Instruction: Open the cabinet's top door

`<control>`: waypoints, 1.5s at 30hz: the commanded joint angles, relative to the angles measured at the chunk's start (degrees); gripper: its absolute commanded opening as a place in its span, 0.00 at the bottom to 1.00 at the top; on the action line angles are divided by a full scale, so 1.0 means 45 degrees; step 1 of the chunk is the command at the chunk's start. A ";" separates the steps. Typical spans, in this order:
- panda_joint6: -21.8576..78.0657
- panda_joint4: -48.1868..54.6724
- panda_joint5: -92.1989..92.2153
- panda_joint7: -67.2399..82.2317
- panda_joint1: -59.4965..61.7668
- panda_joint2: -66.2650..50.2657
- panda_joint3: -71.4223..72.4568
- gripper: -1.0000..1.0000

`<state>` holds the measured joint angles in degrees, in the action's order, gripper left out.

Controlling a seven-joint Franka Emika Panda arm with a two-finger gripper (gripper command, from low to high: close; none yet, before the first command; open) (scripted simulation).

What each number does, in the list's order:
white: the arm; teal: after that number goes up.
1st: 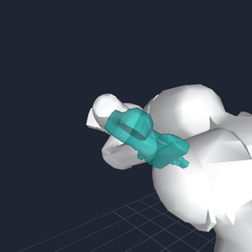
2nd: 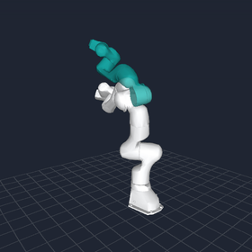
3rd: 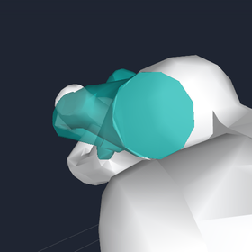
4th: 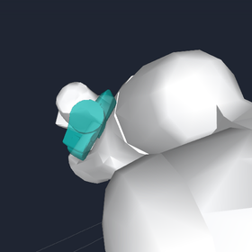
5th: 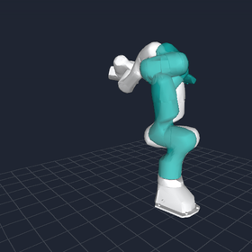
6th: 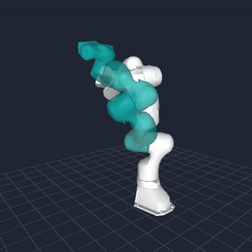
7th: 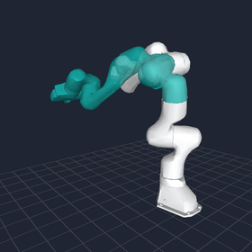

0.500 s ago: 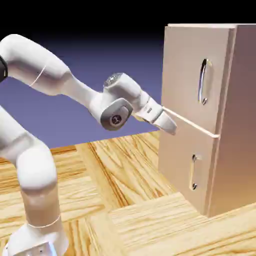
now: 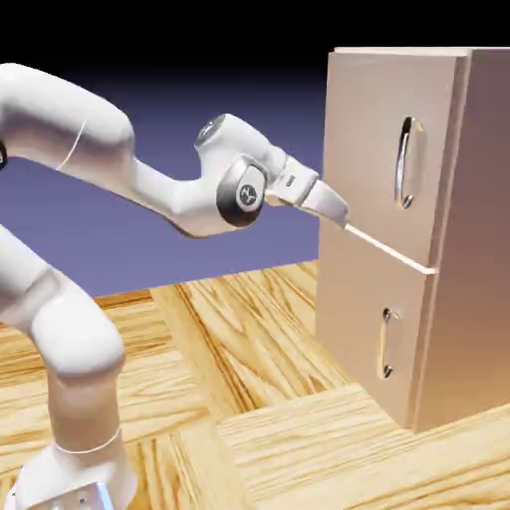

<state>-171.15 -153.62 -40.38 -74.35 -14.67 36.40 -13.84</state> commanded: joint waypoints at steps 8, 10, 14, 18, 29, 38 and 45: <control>0.0314 0.0809 -0.4431 -0.3499 -0.1534 0.0410 -0.1519 0.50; 0.0392 0.1012 -0.5538 -0.4374 -0.1917 0.0513 -0.1898 0.50; 0.0549 0.1416 -0.7753 -0.6123 -0.2684 0.0718 -0.2658 0.50; 0.0706 0.1821 -0.9968 -0.7872 -0.3451 0.0923 -0.3417 0.50; 0.1137 0.2933 -1.6059 -1.2682 -0.5560 0.1487 -0.5505 0.50; 0.1490 0.3844 -2.1042 -1.6618 -0.7285 0.1949 -0.7213 0.50; 0.1765 0.4552 -2.4918 -1.9679 -0.8627 0.2308 -0.8542 0.50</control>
<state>-163.21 -133.14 -152.51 -162.90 -53.49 46.78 -52.28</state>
